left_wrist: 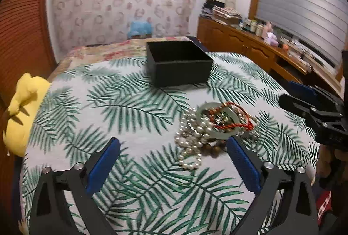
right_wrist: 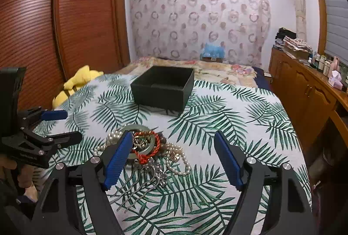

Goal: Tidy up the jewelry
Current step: 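Grasp the pearl necklace with the left tool while the right tool grasps the red cord bracelet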

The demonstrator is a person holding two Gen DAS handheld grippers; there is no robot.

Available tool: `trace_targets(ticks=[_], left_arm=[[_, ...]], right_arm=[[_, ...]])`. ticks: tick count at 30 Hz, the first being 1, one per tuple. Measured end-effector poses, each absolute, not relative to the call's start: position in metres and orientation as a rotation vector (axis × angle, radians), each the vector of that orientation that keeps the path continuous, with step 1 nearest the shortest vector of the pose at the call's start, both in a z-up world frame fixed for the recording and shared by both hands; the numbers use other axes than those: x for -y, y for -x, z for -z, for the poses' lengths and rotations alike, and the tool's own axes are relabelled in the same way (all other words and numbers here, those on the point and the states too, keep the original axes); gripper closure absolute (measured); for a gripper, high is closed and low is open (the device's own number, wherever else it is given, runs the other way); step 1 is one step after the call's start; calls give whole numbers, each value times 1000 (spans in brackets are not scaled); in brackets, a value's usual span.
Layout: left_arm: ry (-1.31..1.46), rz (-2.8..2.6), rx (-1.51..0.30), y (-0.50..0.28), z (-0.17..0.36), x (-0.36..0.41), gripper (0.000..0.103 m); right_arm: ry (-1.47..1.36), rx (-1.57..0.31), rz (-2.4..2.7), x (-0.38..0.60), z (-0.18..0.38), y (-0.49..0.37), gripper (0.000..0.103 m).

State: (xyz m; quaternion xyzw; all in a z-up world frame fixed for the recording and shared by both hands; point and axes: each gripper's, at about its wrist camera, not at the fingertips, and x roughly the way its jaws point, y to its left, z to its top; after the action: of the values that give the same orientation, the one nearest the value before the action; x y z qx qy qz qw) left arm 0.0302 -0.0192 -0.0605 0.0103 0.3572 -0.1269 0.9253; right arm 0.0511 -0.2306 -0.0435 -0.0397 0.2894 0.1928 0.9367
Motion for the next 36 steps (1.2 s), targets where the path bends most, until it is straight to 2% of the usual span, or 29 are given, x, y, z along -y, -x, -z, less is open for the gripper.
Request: trace_targets(ticks=[8,10,16,18,22,25,27,28,32,34,36], left_arm=[[-103,350,-771,-35,71,48,57],[-119,364,-789,-39,77,53,63],[-119,360,-827,-52,90,58,72],[-126,352,-827,-55,92,59,73],[-151,355,-818,-58,91,59,75],[-153,369,-812,-59,90,60,89],[-158,365,-799,-59,88,58,89],[-152,369,-792,-59,86,56,97],[-113,365,-750,-56,75,46,97],[-97,365,-734,-57,68,41,97],[-88,366,-718,-56,61,38,97]], right_arm=[[81,-646,-414,230,57,-56,25],[83,-654,-410,232,60,-57,25],[78,-692,-432,232,66,-62,25],[92,-702,-444,229,68,-63,32],[103,-712,-469,223,69,-63,37],[114,-720,-482,219,72,-63,38],[120,-726,-484,218,73,-65,38],[122,-731,-486,217,75,-66,38],[136,-745,-498,214,78,-70,38],[146,-751,-507,210,79,-72,41],[151,-763,-525,206,81,-77,49]])
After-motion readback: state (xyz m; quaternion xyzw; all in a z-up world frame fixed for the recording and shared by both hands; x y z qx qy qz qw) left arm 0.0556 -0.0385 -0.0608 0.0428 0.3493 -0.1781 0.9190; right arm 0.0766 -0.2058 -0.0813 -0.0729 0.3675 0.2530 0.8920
